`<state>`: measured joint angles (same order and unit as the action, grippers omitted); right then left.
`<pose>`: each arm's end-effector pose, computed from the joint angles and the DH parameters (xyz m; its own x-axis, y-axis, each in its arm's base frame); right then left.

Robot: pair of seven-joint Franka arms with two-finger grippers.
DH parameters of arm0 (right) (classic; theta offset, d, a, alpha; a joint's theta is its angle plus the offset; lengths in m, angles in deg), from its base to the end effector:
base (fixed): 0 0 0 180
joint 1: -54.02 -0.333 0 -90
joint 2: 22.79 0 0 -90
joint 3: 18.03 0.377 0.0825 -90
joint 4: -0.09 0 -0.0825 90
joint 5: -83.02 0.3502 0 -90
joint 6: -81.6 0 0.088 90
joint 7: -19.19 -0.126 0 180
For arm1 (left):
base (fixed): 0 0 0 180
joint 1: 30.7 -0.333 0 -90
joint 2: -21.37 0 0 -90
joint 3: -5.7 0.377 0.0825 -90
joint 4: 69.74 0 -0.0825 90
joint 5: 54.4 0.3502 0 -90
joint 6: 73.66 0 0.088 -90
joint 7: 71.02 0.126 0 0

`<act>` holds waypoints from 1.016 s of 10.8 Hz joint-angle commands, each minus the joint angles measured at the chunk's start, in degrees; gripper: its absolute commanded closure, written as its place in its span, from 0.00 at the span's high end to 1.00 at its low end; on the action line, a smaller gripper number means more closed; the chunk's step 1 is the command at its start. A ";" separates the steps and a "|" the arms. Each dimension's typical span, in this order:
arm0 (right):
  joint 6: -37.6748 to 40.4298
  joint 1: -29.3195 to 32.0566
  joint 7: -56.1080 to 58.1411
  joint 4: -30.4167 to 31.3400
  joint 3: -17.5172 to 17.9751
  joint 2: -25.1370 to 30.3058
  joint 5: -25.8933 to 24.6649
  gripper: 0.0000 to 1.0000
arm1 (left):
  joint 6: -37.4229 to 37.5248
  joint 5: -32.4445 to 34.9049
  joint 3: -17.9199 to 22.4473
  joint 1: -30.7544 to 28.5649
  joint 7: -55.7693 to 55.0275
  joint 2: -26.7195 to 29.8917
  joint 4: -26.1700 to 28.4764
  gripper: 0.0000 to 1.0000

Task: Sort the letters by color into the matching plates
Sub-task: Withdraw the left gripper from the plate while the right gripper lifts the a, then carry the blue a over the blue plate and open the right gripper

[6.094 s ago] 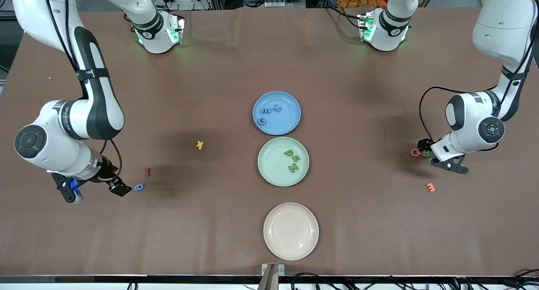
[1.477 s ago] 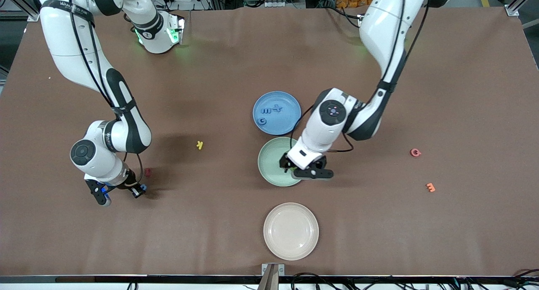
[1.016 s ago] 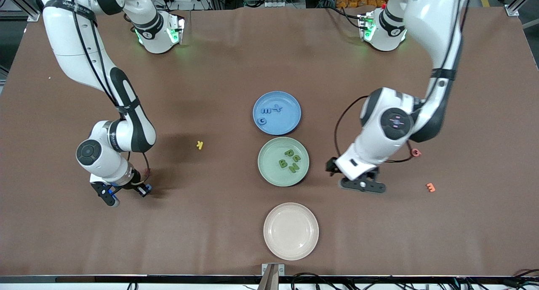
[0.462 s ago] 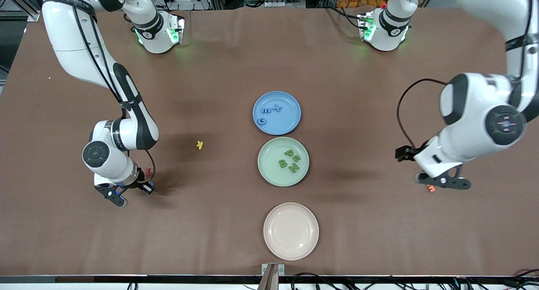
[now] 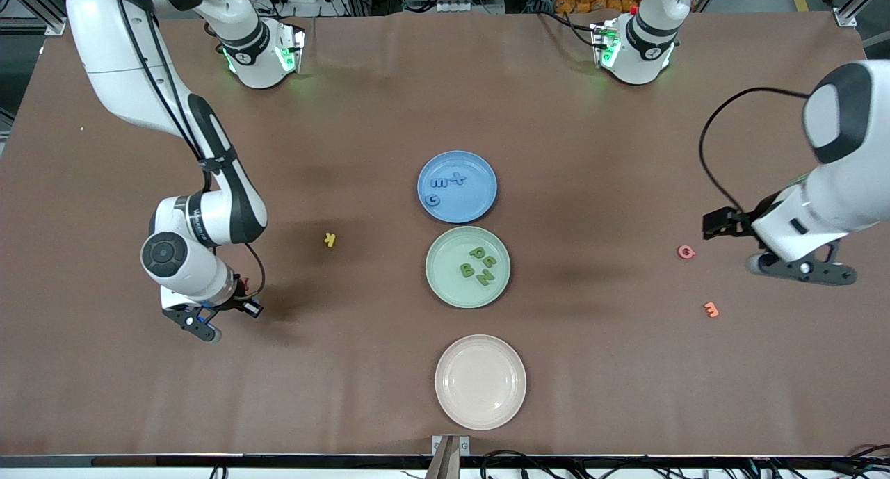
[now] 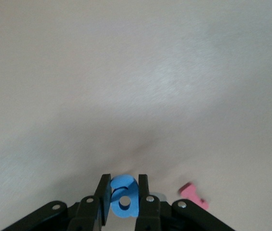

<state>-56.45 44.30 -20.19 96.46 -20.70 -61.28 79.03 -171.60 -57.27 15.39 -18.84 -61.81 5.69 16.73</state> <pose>0.6948 0.0898 0.2678 0.8732 -0.4788 0.0909 -0.4828 -0.8753 0.0266 0.6175 -0.0428 0.5505 0.9788 -0.1934 -0.0680 -0.1928 -0.9811 0.0146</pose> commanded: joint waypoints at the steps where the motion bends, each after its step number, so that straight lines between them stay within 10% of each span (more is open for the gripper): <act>1: 3.93 0.32 0.27 -1.09 4.41 2.54 -5.48 0.21 | 5.81 -0.91 0.32 -2.72 5.91 4.76 0.45 1.00; 11: 6.05 -12.84 0.00 -1.01 12.34 5.09 -6.47 0.22 | 7.43 5.76 -10.57 -10.98 5.56 16.98 3.33 1.00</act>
<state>-51.41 35.73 -20.11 94.94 -8.59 -57.34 73.90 -160.77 -55.32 7.36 -28.87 -56.98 19.82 16.81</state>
